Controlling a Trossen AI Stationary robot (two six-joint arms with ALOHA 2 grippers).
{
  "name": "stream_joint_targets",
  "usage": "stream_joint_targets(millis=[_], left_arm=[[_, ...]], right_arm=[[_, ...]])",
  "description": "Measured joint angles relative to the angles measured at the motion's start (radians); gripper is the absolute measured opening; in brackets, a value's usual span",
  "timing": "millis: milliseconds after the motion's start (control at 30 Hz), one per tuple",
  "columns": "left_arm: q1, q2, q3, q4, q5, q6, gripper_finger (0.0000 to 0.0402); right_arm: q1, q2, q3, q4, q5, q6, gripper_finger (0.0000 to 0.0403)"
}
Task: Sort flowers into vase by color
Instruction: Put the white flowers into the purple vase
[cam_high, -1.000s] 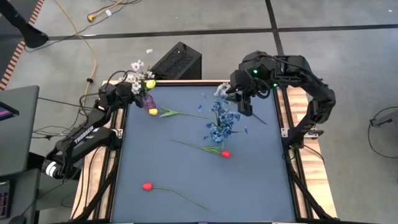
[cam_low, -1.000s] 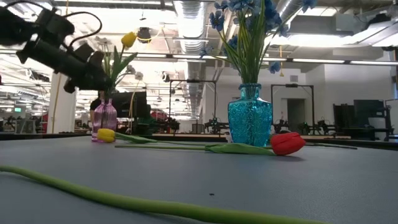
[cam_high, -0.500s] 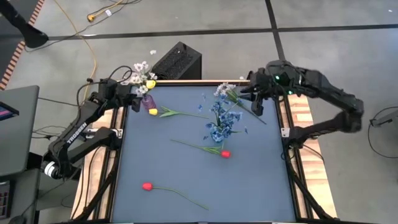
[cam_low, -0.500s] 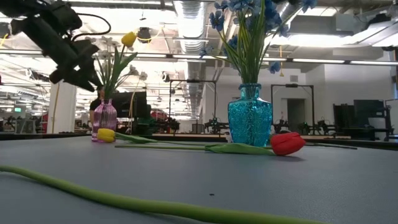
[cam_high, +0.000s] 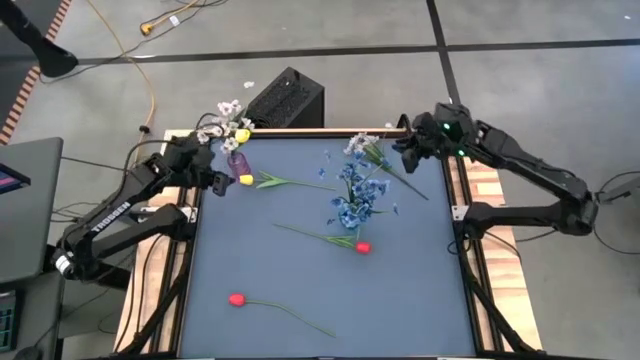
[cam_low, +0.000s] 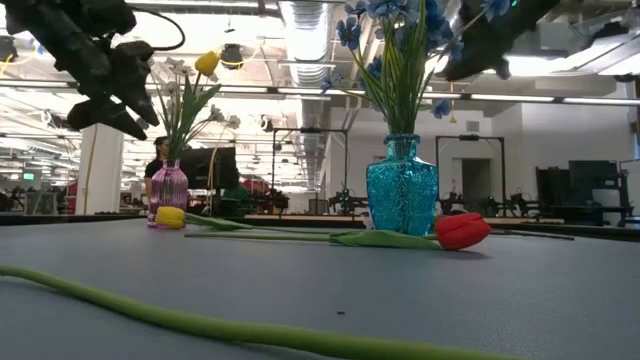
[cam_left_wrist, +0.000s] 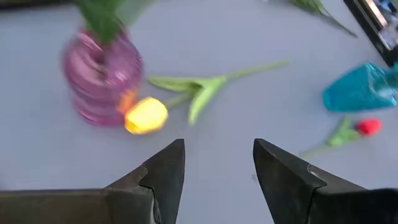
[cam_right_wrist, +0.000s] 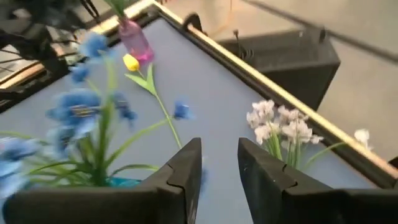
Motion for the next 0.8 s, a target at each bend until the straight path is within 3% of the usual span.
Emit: stream_joint_targets(millis=[133, 400, 600, 800], left_arm=[[-0.117, -0.005, 0.0, -0.029, -0.031, -0.082, 0.0178], [-0.378, -0.004, 0.0, -0.038, -0.116, -0.258, 0.0178], [-0.6, -0.003, 0.0, -0.015, -0.263, -0.385, 0.0178], [-0.751, 0.027, -0.001, 0.099, -0.327, -0.485, 0.0178]], right_arm=[[-0.066, 0.089, -0.001, 0.003, -0.058, -0.024, 0.017], [-0.186, 0.247, -0.002, -0.075, -0.062, -0.068, 0.0262], [-0.152, 0.389, -0.069, -0.061, -0.007, -0.103, 0.0269], [-0.142, 0.502, -0.139, 0.068, 0.074, -0.133, 0.0269]])
